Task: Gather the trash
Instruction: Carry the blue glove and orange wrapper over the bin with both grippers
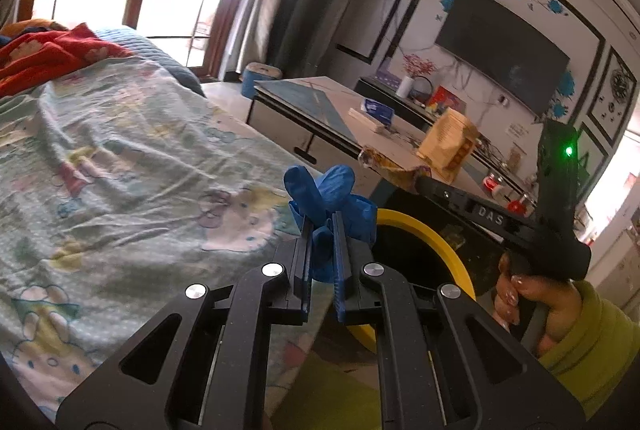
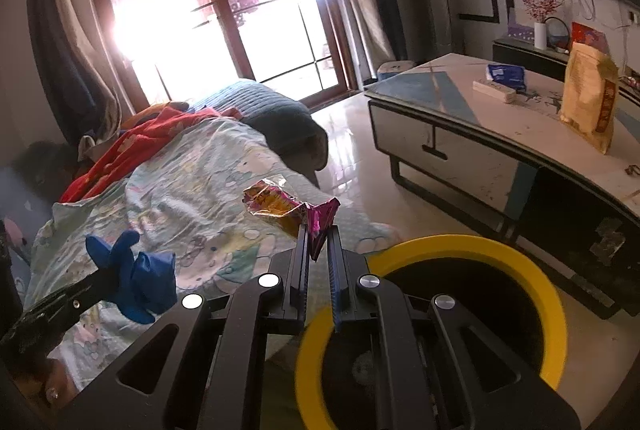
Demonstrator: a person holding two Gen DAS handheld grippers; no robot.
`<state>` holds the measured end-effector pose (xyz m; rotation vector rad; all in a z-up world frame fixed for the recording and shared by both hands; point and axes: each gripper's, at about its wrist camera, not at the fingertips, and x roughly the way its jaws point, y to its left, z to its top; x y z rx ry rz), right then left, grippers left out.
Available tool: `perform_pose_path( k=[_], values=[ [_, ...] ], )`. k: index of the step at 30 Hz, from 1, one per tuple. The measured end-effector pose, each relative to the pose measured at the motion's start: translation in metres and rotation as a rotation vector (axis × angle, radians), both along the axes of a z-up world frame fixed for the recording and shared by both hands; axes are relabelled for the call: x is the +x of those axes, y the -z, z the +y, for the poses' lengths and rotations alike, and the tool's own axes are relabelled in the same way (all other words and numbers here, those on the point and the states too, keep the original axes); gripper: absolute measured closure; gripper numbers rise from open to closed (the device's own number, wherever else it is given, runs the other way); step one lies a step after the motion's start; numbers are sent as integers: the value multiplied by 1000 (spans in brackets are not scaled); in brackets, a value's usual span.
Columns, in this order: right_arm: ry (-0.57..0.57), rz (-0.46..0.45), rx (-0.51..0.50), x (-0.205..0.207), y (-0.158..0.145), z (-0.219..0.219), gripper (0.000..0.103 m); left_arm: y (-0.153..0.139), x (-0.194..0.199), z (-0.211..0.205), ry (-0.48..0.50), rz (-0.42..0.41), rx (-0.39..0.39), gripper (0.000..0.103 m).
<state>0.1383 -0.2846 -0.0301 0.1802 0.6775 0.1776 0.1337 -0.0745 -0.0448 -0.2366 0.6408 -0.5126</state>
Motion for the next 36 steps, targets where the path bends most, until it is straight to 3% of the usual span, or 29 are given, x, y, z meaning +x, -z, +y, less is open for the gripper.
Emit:
perform_pose_path(
  k=[36],
  values=[
    [191,57,6,-63,24,-119,94,11,-26,-125,229,-11,194,98]
  ],
)
